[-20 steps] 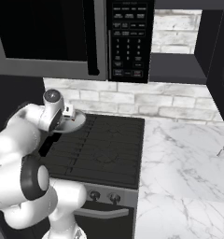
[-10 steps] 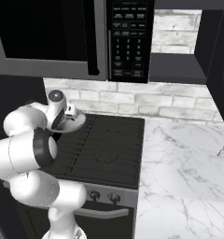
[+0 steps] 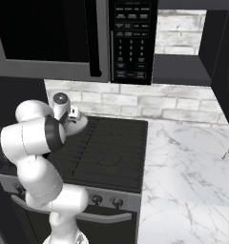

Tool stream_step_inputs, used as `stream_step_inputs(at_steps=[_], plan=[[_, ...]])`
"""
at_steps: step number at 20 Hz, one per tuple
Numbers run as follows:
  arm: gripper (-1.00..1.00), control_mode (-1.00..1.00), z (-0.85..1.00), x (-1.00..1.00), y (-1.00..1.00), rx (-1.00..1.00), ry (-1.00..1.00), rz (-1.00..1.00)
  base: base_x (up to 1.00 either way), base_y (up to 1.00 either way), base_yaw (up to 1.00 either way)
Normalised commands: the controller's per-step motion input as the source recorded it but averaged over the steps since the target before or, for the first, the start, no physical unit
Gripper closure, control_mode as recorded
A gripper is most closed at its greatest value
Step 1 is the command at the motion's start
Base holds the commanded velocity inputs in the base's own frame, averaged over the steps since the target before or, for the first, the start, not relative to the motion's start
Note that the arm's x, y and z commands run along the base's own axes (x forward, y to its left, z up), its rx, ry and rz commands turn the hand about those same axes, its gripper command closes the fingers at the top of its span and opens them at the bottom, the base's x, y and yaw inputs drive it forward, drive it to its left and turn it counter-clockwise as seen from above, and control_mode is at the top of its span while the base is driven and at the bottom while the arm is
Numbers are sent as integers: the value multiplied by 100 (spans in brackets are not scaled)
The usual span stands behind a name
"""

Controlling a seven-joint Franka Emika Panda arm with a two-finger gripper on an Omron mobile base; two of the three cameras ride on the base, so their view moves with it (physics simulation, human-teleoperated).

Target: Take the chicken drumsticks from the pan and place one on each plate on the dining counter.

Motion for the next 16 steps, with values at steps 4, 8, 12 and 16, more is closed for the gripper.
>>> stream_step_inputs(at_steps=[4, 8, 12, 16], plan=[[-100, -100, -28, 26, 17, -3, 4, 0, 0, 0, 0], [-100, -100, -17, 33, 14, -5, 0, 0, 0, 0, 0], [-100, -100, -7, 35, 9, -5, 0, 0, 0, 0, 0], [-100, -100, -7, 38, 11, -5, 0, 0, 0, 0, 0]])
